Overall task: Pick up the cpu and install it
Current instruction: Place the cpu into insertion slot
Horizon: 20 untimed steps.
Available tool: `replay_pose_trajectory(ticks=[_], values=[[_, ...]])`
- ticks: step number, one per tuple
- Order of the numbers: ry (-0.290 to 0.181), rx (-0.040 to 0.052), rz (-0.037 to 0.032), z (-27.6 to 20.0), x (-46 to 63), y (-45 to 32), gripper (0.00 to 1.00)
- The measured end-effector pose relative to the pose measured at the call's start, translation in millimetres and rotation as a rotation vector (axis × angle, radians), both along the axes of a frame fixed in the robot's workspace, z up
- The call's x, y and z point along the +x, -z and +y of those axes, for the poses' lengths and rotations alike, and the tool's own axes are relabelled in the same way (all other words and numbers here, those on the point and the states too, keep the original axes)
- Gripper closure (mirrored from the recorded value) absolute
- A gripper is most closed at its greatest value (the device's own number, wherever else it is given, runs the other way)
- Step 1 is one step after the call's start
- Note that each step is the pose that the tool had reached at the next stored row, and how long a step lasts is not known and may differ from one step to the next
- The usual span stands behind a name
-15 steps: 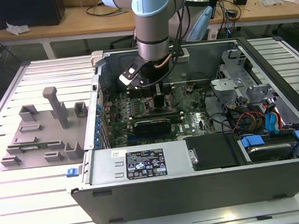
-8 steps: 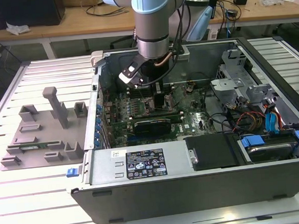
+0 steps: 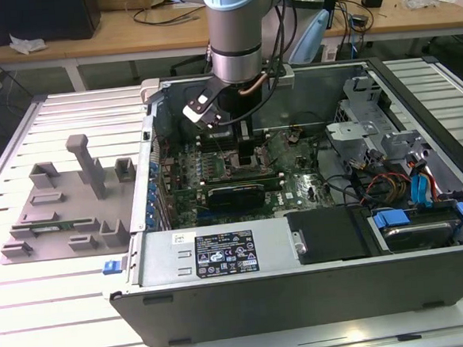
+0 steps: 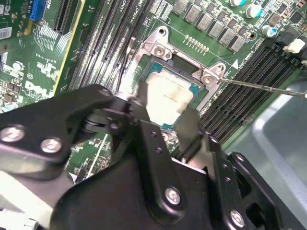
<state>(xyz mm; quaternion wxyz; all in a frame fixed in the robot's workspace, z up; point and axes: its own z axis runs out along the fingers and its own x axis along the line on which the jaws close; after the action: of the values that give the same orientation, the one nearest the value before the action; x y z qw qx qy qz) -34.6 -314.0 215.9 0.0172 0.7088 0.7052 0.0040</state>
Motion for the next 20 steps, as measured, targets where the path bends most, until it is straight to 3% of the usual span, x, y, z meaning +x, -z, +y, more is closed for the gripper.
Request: replay_pose_trajectory(ticks=[1,4,5,7,12,16,20], values=[[0.000,0.0000,0.0000,0.0,0.0,0.0,0.53],[0.000,0.0000,-0.0001,0.0,0.0,-0.2,0.77],[0.000,0.0000,-0.0001,0.0,0.0,-0.2,0.77],[0.000,0.0000,-0.0001,0.0,0.0,-0.3,0.89],[0.000,-0.0001,0.0000,0.0,0.0,-0.2,0.89],[0.000,-0.0005,0.0007,-0.2,1.2,9.4,0.89],[0.000,-0.0016,0.0014,-0.4,1.1,12.5,0.89]])
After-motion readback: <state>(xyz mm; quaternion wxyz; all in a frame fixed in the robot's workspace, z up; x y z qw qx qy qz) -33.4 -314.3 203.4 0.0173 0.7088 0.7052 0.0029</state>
